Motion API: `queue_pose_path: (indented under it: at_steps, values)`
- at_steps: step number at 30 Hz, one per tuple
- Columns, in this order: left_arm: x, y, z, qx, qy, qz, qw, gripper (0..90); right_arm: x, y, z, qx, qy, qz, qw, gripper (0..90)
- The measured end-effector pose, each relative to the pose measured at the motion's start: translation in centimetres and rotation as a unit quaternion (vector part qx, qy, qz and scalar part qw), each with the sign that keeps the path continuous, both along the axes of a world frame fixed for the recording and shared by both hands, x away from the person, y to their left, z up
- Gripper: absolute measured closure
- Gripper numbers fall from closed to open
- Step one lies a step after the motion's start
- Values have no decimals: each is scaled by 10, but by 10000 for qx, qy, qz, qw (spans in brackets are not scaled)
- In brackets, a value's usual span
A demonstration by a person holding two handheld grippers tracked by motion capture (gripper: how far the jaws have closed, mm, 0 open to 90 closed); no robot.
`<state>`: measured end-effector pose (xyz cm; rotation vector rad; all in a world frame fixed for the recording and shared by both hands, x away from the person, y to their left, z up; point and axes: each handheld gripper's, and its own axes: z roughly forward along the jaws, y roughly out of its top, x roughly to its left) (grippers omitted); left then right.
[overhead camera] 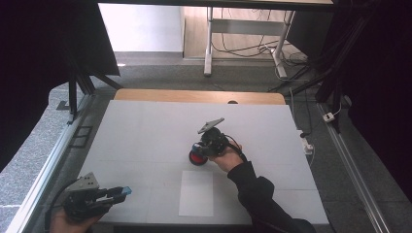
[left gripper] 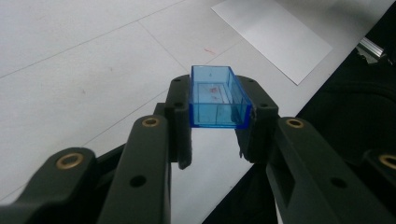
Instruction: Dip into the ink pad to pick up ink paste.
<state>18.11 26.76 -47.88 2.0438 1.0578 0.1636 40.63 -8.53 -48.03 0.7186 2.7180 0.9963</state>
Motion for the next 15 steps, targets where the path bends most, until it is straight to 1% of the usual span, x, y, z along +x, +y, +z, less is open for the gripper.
queue_pose_path:
  at_steps: [3, 6, 10, 12, 15]
  values:
    - [0, 0, 0, -3, 4, 4, 10000, 687, 0, -1, 0, 9, -10, 15, 10000, 710]
    - [0, 0, 0, -12, 5, 10, 10000, 687, -4, 2, 0, -119, -174, 68, 9998, 709]
    - [0, 1, 0, -14, -1, 15, 10000, 687, -7, 4, 2, -232, -281, 124, 9993, 707]
    - [0, 1, 0, -16, -4, 15, 10000, 687, -7, 4, 3, -239, -268, 134, 9993, 707]
    - [0, 1, 0, -15, -2, 16, 10000, 687, -8, 2, 7, -159, -288, 124, 9994, 707]
